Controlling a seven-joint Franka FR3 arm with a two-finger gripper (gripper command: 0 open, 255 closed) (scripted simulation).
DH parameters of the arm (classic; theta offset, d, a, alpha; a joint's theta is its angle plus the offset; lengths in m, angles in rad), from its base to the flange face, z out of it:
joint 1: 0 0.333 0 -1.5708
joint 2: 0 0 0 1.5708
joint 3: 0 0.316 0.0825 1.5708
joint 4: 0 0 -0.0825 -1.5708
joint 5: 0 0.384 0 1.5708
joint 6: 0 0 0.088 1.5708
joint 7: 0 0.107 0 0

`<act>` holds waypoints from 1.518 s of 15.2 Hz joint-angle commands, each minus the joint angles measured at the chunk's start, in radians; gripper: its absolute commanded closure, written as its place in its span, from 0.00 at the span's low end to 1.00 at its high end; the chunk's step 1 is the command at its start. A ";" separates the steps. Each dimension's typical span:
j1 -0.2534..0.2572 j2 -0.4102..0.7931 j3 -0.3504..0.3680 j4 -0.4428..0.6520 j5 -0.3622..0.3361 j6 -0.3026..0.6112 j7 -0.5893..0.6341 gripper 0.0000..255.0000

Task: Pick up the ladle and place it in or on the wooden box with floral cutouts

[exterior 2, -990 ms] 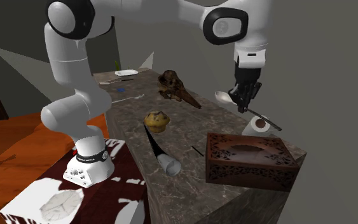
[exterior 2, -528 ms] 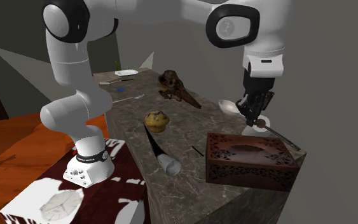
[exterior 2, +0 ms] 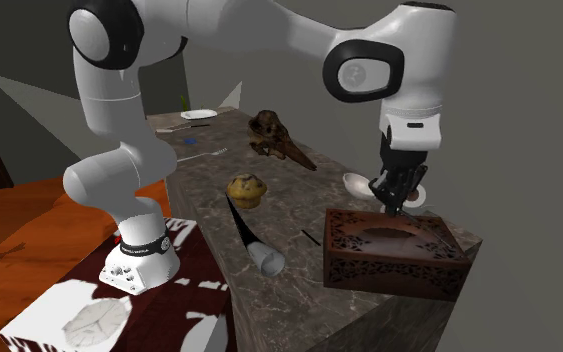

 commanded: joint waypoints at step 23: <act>-0.006 -0.008 -0.002 -0.015 0.004 0.007 -0.009 0.00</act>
